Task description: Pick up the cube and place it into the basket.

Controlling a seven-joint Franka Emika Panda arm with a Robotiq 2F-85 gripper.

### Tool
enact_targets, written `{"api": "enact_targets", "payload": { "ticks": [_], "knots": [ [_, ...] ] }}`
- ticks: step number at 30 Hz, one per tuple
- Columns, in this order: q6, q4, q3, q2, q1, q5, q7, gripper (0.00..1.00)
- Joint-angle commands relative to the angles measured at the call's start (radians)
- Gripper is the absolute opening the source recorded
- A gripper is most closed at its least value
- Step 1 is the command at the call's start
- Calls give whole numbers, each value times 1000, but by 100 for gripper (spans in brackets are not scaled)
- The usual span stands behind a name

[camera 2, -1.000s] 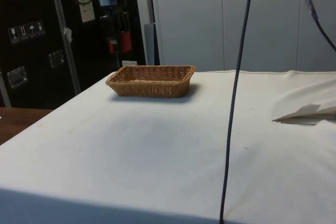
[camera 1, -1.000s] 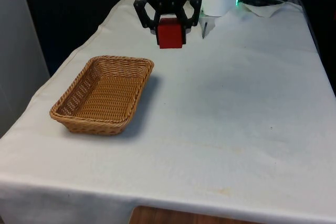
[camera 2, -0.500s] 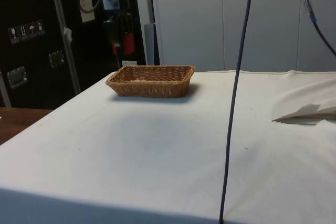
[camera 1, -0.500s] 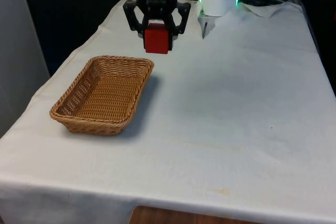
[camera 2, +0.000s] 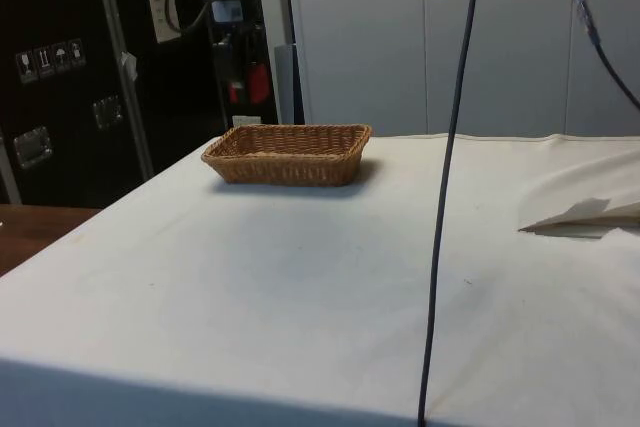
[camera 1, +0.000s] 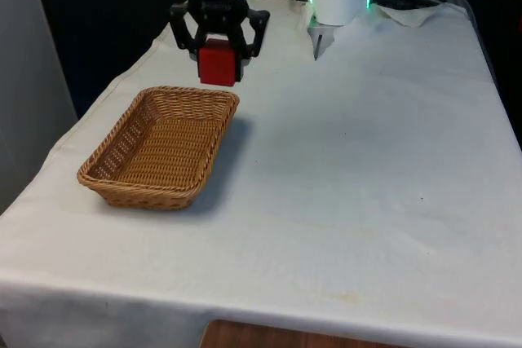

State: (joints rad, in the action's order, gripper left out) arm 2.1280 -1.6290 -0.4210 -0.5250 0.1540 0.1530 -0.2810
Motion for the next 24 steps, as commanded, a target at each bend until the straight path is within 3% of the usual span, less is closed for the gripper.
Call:
{"api": "enact_targets", "payload": {
  "ticks": [1, 7, 8, 10, 16, 17, 18, 24],
  "knots": [
    [5, 2, 1, -4, -11, 15, -19, 2],
    [4, 10, -31, -30, -21, 59, -71, 2],
    [2, 5, -38, -26, -11, 53, -64, 2],
    [4, 14, -44, -41, -25, 76, -93, 2],
    [6, 23, -73, -66, -34, 110, -136, 2],
    [6, 17, -80, -62, -24, 105, -130, 2],
    [6, 25, -78, -71, -36, 115, -143, 2],
    [7, 43, -115, -107, -44, 155, -189, 2]
  ]
}}
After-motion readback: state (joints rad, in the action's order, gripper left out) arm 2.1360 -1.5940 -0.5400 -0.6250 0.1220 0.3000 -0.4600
